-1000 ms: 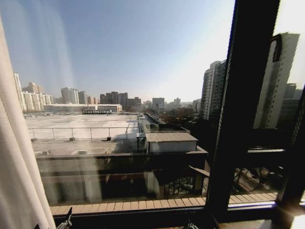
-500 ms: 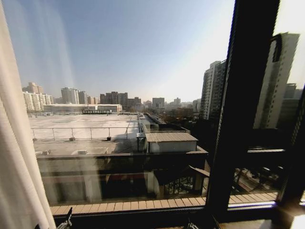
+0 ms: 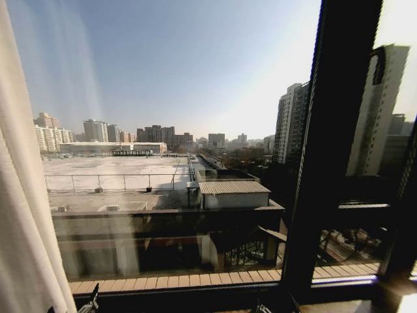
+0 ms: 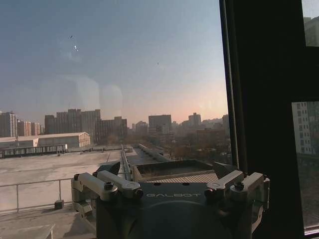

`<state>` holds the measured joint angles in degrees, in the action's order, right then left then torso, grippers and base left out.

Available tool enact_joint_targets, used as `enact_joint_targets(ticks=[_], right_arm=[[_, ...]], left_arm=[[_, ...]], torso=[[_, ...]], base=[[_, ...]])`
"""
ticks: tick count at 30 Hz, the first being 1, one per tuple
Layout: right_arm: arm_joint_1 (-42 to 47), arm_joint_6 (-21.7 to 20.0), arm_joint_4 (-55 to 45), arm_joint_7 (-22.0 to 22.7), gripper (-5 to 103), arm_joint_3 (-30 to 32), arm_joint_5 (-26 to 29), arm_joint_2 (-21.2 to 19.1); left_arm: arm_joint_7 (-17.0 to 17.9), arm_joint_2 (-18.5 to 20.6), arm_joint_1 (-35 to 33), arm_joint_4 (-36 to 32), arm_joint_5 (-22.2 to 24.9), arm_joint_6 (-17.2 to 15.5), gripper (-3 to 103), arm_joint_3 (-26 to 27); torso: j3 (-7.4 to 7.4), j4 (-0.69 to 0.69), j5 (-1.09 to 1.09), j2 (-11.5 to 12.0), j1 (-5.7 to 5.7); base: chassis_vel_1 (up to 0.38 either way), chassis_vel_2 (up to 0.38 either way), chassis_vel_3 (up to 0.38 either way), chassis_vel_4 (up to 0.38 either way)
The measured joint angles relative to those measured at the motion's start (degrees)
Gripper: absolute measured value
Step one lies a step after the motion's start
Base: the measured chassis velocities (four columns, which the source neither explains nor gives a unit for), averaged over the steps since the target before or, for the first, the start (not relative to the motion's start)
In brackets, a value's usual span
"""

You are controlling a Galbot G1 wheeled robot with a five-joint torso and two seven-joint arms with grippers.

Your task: Open the curtains by pulling them apart, changing their state from closed to fully open.

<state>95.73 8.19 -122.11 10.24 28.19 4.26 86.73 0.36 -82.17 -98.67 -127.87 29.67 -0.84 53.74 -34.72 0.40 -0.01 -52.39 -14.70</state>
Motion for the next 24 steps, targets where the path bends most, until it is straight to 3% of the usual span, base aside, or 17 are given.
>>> enact_joint_targets(ticks=[7, 8, 9, 10, 11, 14, 17, 24], right_arm=[[0.01, 0.09, -0.01, -0.05, 100, -0.01, -0.13, 0.01], [0.97, 1.06, -0.49, -0.85, 100, -0.43, -1.32, 0.53], [2.31, 1.59, -0.64, -1.36, 100, -0.97, -1.94, 0.95], [3.22, 1.97, -0.56, -1.71, 100, -1.40, -2.58, 1.35], [3.22, 1.97, -0.56, -1.71, 100, -1.40, -2.58, 1.35], [3.94, 2.19, 0.04, -2.54, 100, -2.30, -3.39, 1.79], [3.40, 2.13, 0.24, -2.68, 100, -2.50, -3.34, 1.79], [3.17, 1.95, 0.38, -2.69, 100, -2.12, -2.86, 1.33]], left_arm=[[-0.18, -0.04, -0.04, 0.07, -0.02, 0.17, 100, 0.06], [-1.50, -0.65, -1.12, 1.24, -0.37, 1.92, 100, 1.08], [-2.54, -1.06, -2.44, 2.18, -0.56, 3.32, 100, 1.51], [-4.17, -1.29, -3.30, 3.26, -0.67, 5.84, 100, 1.93], [-4.17, -1.29, -3.30, 3.26, -0.67, 5.84, 100, 1.93], [-4.91, -2.08, -3.91, 4.29, -0.63, 9.81, 100, 3.33], [-2.65, -2.66, -4.71, 3.19, -0.73, 9.38, 100, 4.87], [-1.84, -2.70, -5.00, 2.25, -2.77, 8.00, 100, 5.34]], torso=[[0.00, 0.01, 0.00, 0.00, 0.00], [0.01, 0.04, 0.01, 0.00, 0.00], [-0.01, -0.04, 0.00, 0.00, 0.00], [0.00, 0.00, -0.01, 0.00, 0.00], [0.00, 0.00, -0.01, 0.00, 0.00], [0.00, 0.02, -0.01, -0.01, 0.01], [0.00, -0.01, 0.01, 0.00, 0.00], [0.00, 0.00, 0.00, 0.00, 0.00]], base=[[0.000, 0.000, 0.000, 0.000], [0.000, 0.000, 0.000, 0.000], [0.000, 0.000, 0.000, 0.000], [0.000, 0.000, 0.000, 0.000], [0.000, 0.000, 0.000, 0.000], [0.000, 0.000, 0.000, 0.000], [0.000, 0.000, 0.000, 0.000], [0.000, 0.000, 0.000, 0.000]])
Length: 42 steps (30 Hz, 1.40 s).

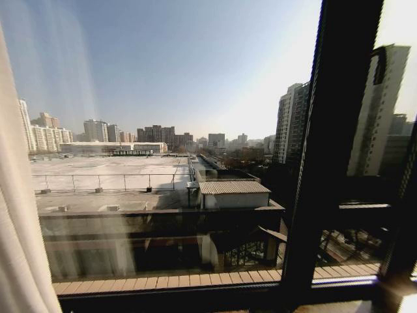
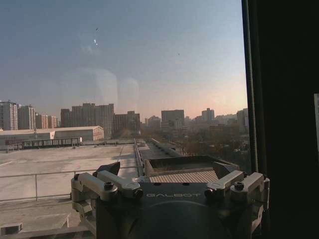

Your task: Open the curtains by pulling them apart, changing their state from closed to fully open.

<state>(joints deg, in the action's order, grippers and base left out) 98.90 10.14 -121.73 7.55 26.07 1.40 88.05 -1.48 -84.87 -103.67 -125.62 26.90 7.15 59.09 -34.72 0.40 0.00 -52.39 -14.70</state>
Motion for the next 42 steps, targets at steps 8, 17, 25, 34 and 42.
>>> enact_joint_targets(ticks=[8, 17, 25, 34, 42], right_arm=[[-0.19, -0.61, 0.24, -0.05, 100, 3.08, 2.42, -1.89], [-3.71, -4.61, 0.55, -1.12, 100, 9.06, 12.57, -7.65], [-3.63, -8.14, -0.65, -2.22, 100, 9.76, 17.48, -9.00], [-3.59, -8.29, -0.59, -2.83, 100, 8.62, 16.43, -8.41], [-3.61, -8.29, -0.55, -2.84, 100, 8.62, 16.32, -8.44]], left_arm=[[-2.06, 2.21, -0.01, 0.24, 0.14, -2.29, 100, -1.88], [-2.07, 3.54, 0.37, 1.64, 1.19, -3.28, 100, -2.29], [-2.05, 4.47, 0.57, 1.29, 3.18, -7.47, 100, -3.55], [-2.00, 5.16, 1.12, 1.30, 3.09, -8.59, 100, -3.69], [-1.99, 5.07, 1.52, 1.68, 2.83, -8.59, 100, -3.88]], torso=[[0.00, 0.00, 0.00, 0.00, 0.00], [0.00, -0.01, 0.00, 0.00, 0.00], [0.00, 0.00, -0.01, 0.00, 0.00], [0.00, 0.00, 0.00, 0.00, 0.00], [0.00, 0.00, 0.00, 0.00, -0.01]], base=[[0.000, 0.000, 0.000, 0.000], [0.000, 0.000, 0.000, 0.000], [0.000, 0.000, 0.000, 0.000], [0.000, 0.000, 0.000, 0.000], [0.000, 0.000, 0.000, 0.000]])
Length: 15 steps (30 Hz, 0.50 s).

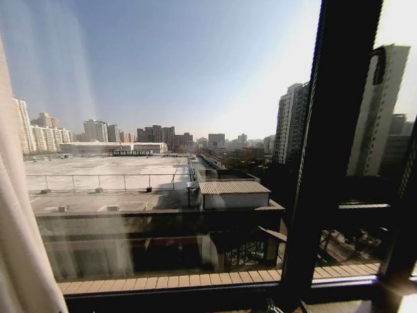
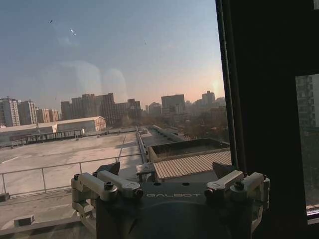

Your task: Open the curtains by pulling them apart, changing their state from closed to fully open.

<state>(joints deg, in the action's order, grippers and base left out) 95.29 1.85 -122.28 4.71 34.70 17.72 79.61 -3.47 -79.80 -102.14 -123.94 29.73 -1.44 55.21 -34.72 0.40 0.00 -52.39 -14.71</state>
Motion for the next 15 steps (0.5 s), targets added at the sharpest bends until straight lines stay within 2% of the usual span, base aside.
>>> enact_joint_targets(ticks=[10, 15], right_arm=[[-0.46, 0.00, 0.01, 0.02, 100, -0.07, -0.04, -0.19], [-0.45, 0.00, 0.01, -0.05, 100, -0.15, -0.23, -0.14]], left_arm=[[0.06, -0.01, 0.48, 0.05, -0.14, 0.06, 100, -0.01], [0.13, -0.06, 0.47, 0.10, -0.19, 0.18, 100, 0.04]], torso=[[0.00, 0.00, 0.00, 0.00, 0.00], [0.00, -0.01, -0.01, 0.00, 0.00]], base=[[-0.004, -0.009, 0.003, 0.005], [-0.063, -0.138, 0.069, 0.147]])
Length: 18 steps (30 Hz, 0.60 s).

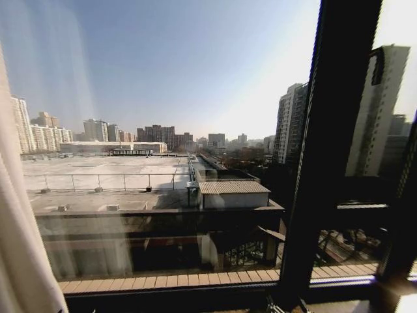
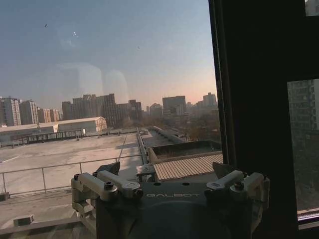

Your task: Open the curtains by pulling them apart, changing their state from closed to fully open.

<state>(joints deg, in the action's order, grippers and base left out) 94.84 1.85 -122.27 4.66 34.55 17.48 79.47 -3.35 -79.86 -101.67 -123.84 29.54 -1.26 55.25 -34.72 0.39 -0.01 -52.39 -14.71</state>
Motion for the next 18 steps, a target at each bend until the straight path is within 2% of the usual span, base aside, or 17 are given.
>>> enact_joint_targets(ticks=[5, 13, 18], right_arm=[[0.12, 0.00, -0.02, -0.01, 100, -0.01, -0.14, 0.07], [-0.14, 0.33, -0.05, 0.56, 100, 0.17, -0.16, 0.08], [-0.60, 0.64, -0.05, 1.41, 100, -0.05, -0.13, 0.12]], left_arm=[[0.00, 0.02, 0.05, 0.06, -0.02, 0.06, 100, 0.01], [-0.18, -0.21, -0.40, 0.08, -0.04, 0.48, 100, 0.28], [-0.52, -0.44, -0.53, 0.42, -0.01, 1.44, 100, 0.36]], torso=[[0.00, 0.01, 0.02, 0.00, 0.00], [0.01, 0.00, 0.00, -0.01, 0.02], [0.01, 0.00, 0.06, -0.01, 0.02]], base=[[-0.109, -0.311, 0.104, 0.277], [-0.151, -0.343, 0.148, 0.369], [-0.081, -0.116, 0.076, 0.120]])
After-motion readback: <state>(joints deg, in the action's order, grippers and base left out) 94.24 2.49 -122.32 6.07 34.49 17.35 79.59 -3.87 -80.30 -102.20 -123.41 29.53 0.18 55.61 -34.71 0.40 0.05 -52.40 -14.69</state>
